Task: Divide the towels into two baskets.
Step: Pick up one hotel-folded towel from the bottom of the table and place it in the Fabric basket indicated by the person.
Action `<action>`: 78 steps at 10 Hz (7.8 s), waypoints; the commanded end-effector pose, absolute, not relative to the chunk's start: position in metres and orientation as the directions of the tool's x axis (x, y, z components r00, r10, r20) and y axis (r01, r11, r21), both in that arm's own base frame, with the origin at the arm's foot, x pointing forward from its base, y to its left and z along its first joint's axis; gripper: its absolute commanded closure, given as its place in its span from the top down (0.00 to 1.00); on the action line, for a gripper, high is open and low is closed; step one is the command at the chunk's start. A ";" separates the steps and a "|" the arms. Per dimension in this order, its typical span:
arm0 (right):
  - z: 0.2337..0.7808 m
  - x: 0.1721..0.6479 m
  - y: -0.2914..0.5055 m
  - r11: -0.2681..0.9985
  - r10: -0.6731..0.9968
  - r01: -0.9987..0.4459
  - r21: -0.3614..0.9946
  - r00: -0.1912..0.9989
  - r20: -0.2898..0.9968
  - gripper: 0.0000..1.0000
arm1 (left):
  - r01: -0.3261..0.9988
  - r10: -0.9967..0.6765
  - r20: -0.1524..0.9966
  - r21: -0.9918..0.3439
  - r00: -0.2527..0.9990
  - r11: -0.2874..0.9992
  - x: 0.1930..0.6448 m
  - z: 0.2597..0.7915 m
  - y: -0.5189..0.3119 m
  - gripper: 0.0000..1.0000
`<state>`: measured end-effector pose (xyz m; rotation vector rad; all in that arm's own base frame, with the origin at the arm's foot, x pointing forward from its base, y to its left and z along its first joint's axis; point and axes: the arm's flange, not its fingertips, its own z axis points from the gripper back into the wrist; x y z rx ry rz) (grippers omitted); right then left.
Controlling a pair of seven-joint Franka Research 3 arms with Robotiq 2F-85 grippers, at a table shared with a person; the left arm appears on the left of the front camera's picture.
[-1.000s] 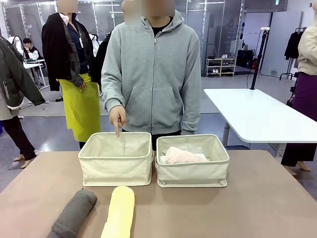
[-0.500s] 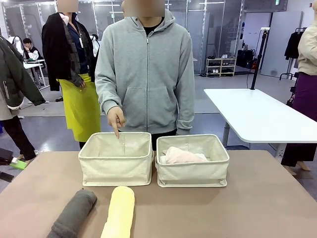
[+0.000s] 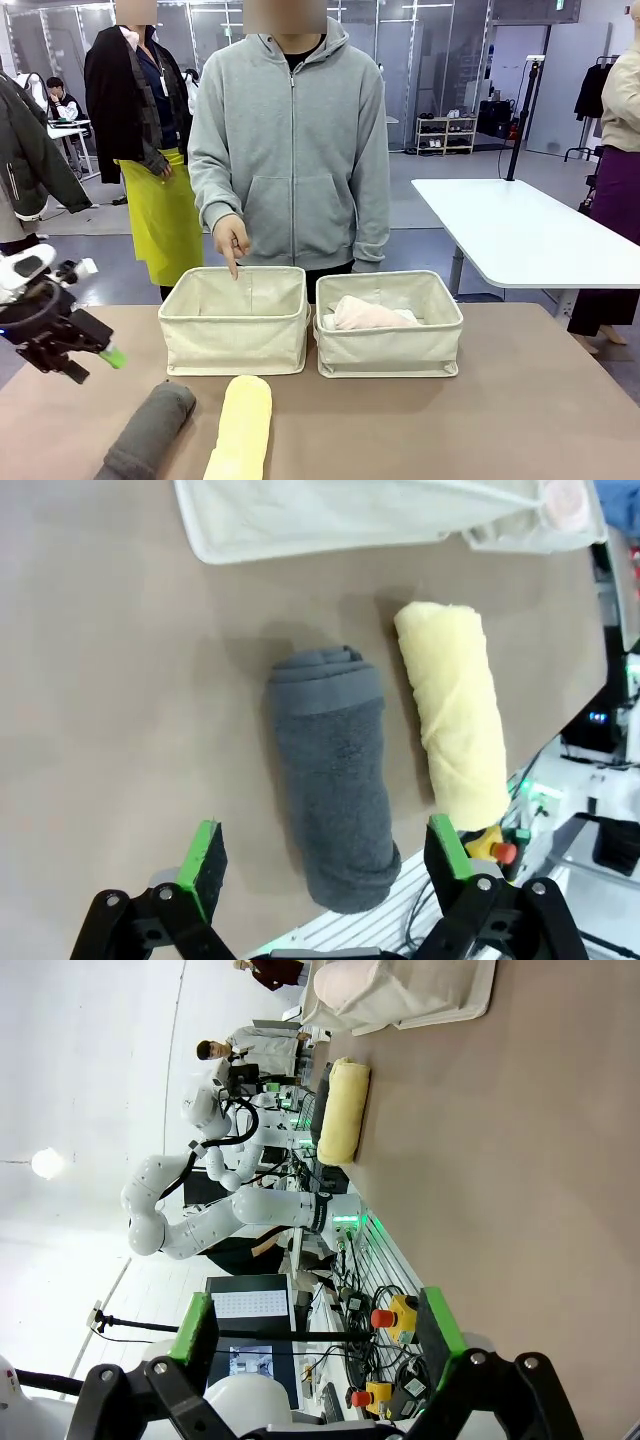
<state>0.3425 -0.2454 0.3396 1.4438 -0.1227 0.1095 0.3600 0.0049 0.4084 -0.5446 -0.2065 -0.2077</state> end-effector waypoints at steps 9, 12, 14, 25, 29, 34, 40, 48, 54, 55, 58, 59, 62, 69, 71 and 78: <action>0.341 0.339 -0.244 0.124 0.016 -0.170 0.978 0.985 0.169 1.00 | 0.262 -0.258 0.058 -0.351 0.964 0.899 0.273 0.307 -0.069 1.00; 0.341 0.339 -0.244 0.124 0.016 -0.170 0.978 0.985 0.169 1.00 | 0.248 -0.254 0.031 -0.359 0.967 0.900 0.269 0.291 -0.080 1.00; 0.341 0.339 -0.244 0.124 0.016 -0.170 0.978 0.985 0.169 1.00 | 0.257 -0.260 0.038 -0.335 0.965 0.906 0.267 0.288 -0.082 1.00; 0.341 0.339 -0.244 0.124 0.016 -0.170 0.978 0.985 0.169 1.00 | 0.268 -0.278 0.018 -0.334 0.960 0.904 0.358 0.313 -0.100 0.00; 0.341 0.339 -0.244 0.124 0.016 -0.170 0.978 0.985 0.169 1.00 | 0.256 -0.266 0.015 -0.321 0.964 0.912 0.358 0.315 -0.103 0.04; 0.341 0.339 -0.244 0.124 0.016 -0.170 0.978 0.985 0.169 1.00 | 0.505 -0.485 0.143 -0.172 0.862 0.846 0.343 0.430 -0.123 0.00; 0.341 0.339 -0.244 0.124 0.016 -0.170 0.978 0.985 0.169 1.00 | 0.967 -0.977 0.130 0.172 0.167 0.188 0.327 0.504 -0.152 0.00; 0.341 0.339 -0.244 0.124 0.016 -0.170 0.978 0.985 0.169 1.00 | 0.963 -0.987 0.046 0.229 -0.153 -0.139 0.432 0.537 -0.195 0.43; 0.341 0.339 -0.244 0.124 0.016 -0.170 0.978 0.985 0.169 1.00 | 0.951 -0.968 0.050 0.205 -0.245 -0.230 0.584 0.505 -0.221 0.43; 0.341 0.339 -0.244 0.124 0.016 -0.170 0.978 0.985 0.169 1.00 | 0.952 -0.968 0.049 0.200 -0.246 -0.232 0.607 0.495 -0.224 0.43; 0.341 0.339 -0.244 0.124 0.016 -0.170 0.978 0.985 0.169 1.00 | 0.957 -0.977 0.006 0.205 -0.211 -0.205 0.653 0.469 -0.234 0.43; 0.341 0.339 -0.244 0.124 0.016 -0.170 0.978 0.985 0.169 1.00 | 0.966 -0.984 -0.002 0.190 -0.179 -0.177 0.663 0.461 -0.235 0.57; 0.341 0.339 -0.244 0.124 0.016 -0.170 0.978 0.985 0.169 1.00 | 0.971 -0.988 -0.040 0.183 -0.148 -0.153 0.660 0.454 -0.231 1.00; 0.341 0.339 -0.244 0.124 0.016 -0.170 0.978 0.985 0.169 1.00 | 0.971 -0.991 -0.024 0.200 -0.128 -0.130 0.661 0.451 -0.231 1.00; 0.341 0.339 -0.244 0.124 0.016 -0.170 0.978 0.985 0.169 1.00 | 0.971 -0.991 -0.024 0.200 -0.128 -0.130 0.661 0.451 -0.231 1.00; 0.341 0.339 -0.244 0.124 0.016 -0.170 0.978 0.985 0.169 1.00 | 0.986 -0.996 -0.014 0.137 -0.091 -0.092 0.660 0.484 -0.230 1.00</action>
